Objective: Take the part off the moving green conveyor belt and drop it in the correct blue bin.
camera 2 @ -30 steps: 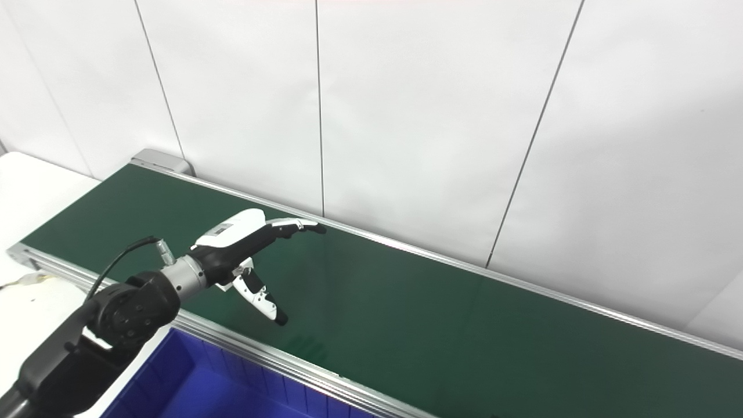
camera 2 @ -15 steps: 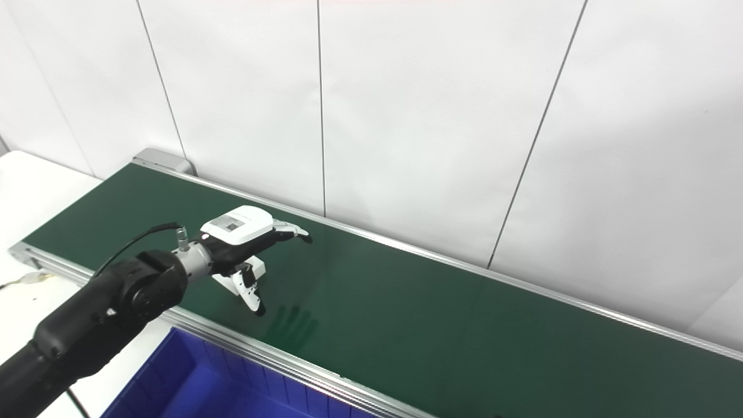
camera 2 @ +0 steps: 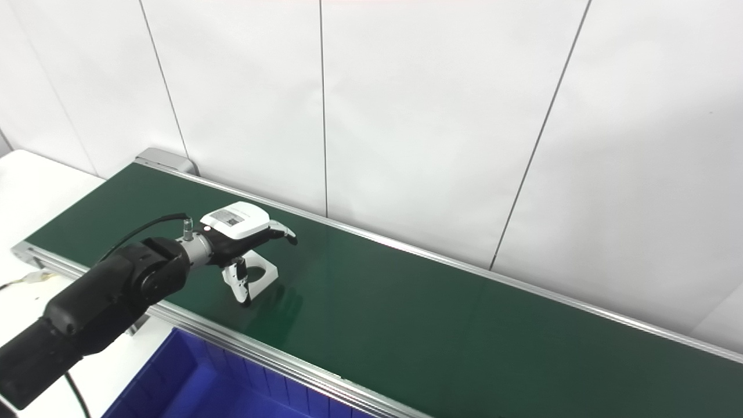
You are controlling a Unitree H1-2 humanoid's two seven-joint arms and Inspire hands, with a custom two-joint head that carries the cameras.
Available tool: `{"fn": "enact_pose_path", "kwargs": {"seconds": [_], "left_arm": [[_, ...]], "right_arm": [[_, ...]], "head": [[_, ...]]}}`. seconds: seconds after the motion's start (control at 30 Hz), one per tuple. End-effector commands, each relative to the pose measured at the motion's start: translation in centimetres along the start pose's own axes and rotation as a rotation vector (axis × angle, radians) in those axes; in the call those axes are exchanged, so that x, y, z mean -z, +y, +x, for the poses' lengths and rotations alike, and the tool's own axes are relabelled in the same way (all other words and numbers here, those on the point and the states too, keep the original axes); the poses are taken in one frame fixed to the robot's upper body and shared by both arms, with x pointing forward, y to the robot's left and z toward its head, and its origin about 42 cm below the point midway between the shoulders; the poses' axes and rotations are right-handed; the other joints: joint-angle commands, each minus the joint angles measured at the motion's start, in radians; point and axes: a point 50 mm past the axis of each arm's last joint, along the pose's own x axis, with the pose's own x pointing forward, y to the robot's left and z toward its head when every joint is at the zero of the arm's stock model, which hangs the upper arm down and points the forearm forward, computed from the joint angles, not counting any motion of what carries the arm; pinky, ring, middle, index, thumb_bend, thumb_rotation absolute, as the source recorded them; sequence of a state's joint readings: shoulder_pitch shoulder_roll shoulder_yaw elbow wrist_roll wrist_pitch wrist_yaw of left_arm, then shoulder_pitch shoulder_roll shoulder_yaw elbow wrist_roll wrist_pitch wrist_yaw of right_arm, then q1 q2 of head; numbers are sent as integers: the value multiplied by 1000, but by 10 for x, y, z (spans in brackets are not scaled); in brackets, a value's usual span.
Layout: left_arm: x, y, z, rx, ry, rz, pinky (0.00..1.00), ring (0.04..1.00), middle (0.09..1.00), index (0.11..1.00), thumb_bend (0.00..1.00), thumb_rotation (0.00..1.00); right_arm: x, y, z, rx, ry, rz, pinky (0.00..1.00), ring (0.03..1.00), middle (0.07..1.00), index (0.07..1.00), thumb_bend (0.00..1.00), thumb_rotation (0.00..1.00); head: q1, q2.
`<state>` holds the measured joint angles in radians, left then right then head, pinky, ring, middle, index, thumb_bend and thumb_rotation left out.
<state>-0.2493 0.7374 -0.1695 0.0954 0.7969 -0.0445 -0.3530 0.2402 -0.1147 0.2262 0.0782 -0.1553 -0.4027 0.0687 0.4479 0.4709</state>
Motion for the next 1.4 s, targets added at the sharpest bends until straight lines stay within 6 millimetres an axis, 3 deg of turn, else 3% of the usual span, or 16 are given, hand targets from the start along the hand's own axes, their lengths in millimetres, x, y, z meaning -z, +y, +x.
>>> {"fn": "enact_pose_path", "kwargs": {"seconds": [0.0, 0.37, 0.53, 0.67, 1.07, 1.1, 1.3, 1.33, 1.37], "left_arm": [[8, 27, 5, -76, 11, 39, 702, 812, 863, 830, 915, 0], [15, 19, 19, -27, 53, 22, 736, 856, 878, 841, 891, 0], [15, 12, 22, -15, 67, 29, 728, 822, 867, 845, 898, 0], [12, 1, 30, 11, 77, 45, 732, 842, 900, 836, 890, 0], [0, -32, 41, 67, 37, 68, 710, 785, 833, 820, 886, 0], [-3, -36, 42, 68, 24, 74, 689, 757, 790, 800, 881, 0], [-4, -50, 43, 46, -24, 68, 690, 738, 747, 706, 822, 0], [-4, -50, 43, 43, -30, 65, 710, 687, 601, 581, 645, 0], [-5, -49, 43, 43, -32, 70, 719, 658, 541, 528, 573, 0]], "right_arm": [[-11, -3, 3, 10, -85, -7, 785, 837, 870, 942, 612, 434], [-10, -3, 2, 12, -85, 1, 788, 839, 870, 943, 617, 436], [-11, -3, 2, 11, -85, -4, 787, 839, 872, 946, 614, 438], [-12, -3, 2, 13, -86, -3, 784, 839, 871, 945, 618, 440], [-12, -3, 1, 18, -87, 0, 783, 836, 868, 945, 625, 433], [-12, -2, 1, 17, -88, 0, 782, 835, 867, 947, 625, 441], [-13, -2, 1, 17, -89, -5, 776, 832, 867, 949, 622, 450], [-12, -2, 1, 17, -89, -4, 779, 833, 868, 950, 623, 451], [-12, -2, 1, 18, -89, -2, 780, 833, 868, 950, 624, 450]], "head": [[-1, 0], [-2, 1], [-2, 2], [-4, 2], [-9, 6], [-9, 6], [-13, 7], [-13, 7], [-13, 7]]}}
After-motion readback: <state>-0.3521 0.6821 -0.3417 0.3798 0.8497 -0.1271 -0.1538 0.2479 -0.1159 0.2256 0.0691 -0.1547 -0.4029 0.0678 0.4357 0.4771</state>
